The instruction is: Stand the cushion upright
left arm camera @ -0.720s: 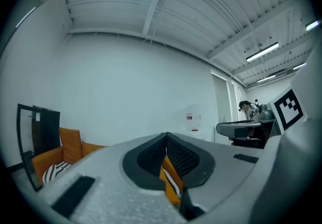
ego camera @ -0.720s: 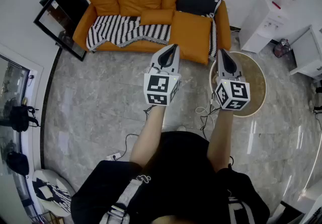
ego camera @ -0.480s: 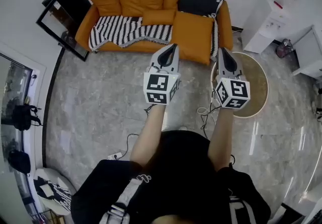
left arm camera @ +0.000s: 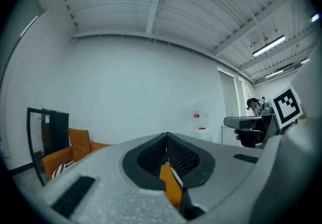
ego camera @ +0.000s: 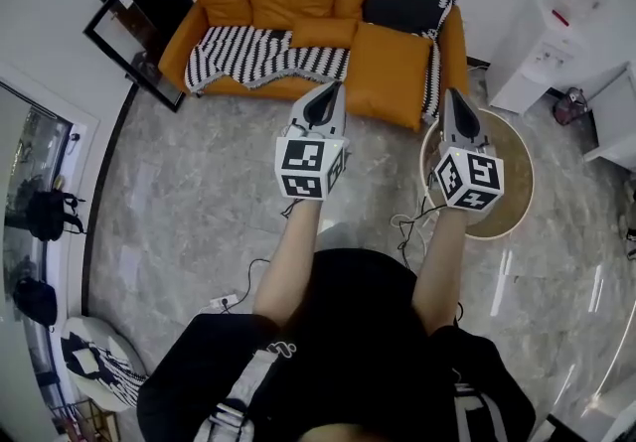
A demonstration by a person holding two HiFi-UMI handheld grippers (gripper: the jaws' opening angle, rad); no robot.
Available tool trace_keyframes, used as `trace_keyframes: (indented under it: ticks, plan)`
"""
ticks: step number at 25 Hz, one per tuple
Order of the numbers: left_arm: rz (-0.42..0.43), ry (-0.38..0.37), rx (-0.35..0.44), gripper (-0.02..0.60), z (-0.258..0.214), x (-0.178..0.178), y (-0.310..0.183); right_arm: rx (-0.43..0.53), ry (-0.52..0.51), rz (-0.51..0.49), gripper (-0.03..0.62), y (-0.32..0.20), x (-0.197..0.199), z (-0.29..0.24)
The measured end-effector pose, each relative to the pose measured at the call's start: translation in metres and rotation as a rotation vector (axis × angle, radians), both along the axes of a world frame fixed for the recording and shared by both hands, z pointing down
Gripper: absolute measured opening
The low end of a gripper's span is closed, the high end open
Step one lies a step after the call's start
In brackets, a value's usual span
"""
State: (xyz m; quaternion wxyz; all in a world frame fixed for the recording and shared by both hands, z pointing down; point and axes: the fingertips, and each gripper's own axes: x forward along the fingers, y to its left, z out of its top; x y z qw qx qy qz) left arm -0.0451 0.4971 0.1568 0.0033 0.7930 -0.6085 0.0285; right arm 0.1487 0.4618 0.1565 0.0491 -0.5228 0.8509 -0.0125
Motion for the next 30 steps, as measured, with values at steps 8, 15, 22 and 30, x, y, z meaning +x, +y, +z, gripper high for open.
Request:
trace_keyframes:
  ticks: [8, 15, 22, 30]
  plan:
    - [-0.006, 0.004, 0.026, 0.009, -0.008, 0.002, -0.013, 0.021, 0.001, -0.009, 0.012, -0.010, 0.006, -0.007]
    - [0.005, 0.008, 0.044, 0.009, -0.004, 0.012, -0.030, 0.029, -0.011, 0.014, 0.012, -0.025, 0.028, -0.002]
    - [-0.001, 0.028, 0.061, 0.009, 0.011, 0.003, -0.051, 0.045, 0.002, 0.006, 0.012, -0.047, 0.024, 0.011]
    - [0.004, 0.048, 0.028, 0.009, 0.043, -0.007, -0.112, 0.034, 0.001, 0.008, 0.012, -0.105, 0.016, 0.030]
